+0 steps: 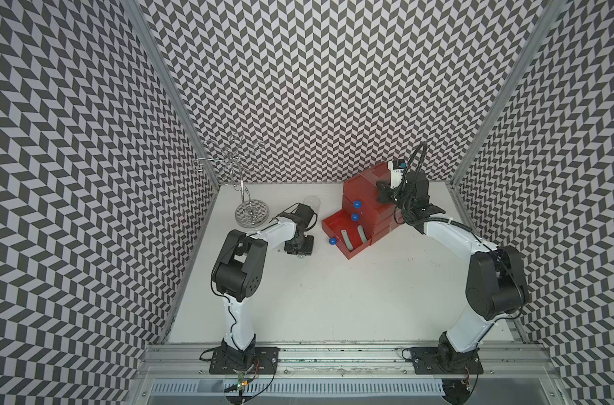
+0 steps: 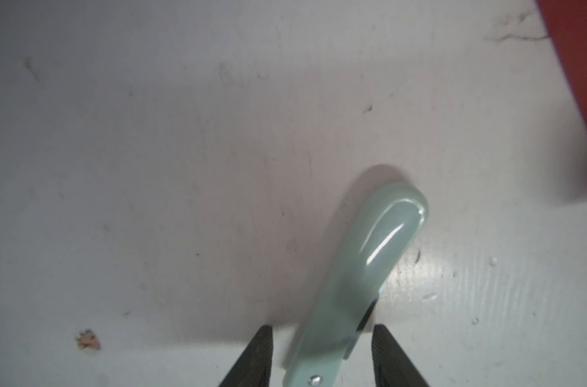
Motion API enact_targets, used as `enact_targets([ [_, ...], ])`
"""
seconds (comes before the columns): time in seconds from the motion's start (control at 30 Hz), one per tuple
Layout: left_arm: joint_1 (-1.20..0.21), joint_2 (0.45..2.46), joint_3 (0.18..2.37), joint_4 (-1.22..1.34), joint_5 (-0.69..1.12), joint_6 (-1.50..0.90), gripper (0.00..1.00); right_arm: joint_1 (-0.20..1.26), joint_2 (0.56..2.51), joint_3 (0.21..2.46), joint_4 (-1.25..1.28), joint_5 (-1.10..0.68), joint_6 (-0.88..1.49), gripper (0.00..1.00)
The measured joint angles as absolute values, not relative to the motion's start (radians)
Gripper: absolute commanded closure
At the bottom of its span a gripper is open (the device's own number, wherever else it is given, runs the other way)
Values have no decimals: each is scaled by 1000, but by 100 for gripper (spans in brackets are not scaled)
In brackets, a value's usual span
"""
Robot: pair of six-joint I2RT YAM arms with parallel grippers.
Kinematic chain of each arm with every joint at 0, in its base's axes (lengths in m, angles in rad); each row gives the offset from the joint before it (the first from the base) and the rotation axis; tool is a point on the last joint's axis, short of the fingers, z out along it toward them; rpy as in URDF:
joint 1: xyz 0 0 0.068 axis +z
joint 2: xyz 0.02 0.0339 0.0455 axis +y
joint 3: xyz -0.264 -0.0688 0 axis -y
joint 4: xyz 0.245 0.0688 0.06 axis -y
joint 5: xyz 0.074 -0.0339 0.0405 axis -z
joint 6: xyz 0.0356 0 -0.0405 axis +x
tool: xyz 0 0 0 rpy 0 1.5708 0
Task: Place the fruit knives into the drawer by color
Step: Pick up the fruit knife from the center of the board.
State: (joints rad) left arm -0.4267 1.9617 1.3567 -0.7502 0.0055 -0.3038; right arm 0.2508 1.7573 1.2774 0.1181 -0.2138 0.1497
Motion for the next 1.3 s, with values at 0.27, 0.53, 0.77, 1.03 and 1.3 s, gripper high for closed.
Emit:
enact_targets([
  [0.27, -427, 1992, 1421, -752, 5, -292, 50, 251, 1757, 1277, 118, -214, 150, 100],
  [0.53, -427, 2031, 1463, -781, -5, -274, 50, 251, 1758, 1277, 120, -214, 150, 100],
  [0.77, -427, 2053, 1505, -812, -12, -253, 51, 251, 1761, 1277, 129, -213, 149, 100],
  [1.03, -451, 2089, 1540, -847, -30, -237, 51, 251, 1761, 1277, 129, -213, 149, 100],
  [1.3, -464, 2100, 1556, -866, -41, -233, 56, 251, 1761, 1277, 129, -213, 149, 100],
])
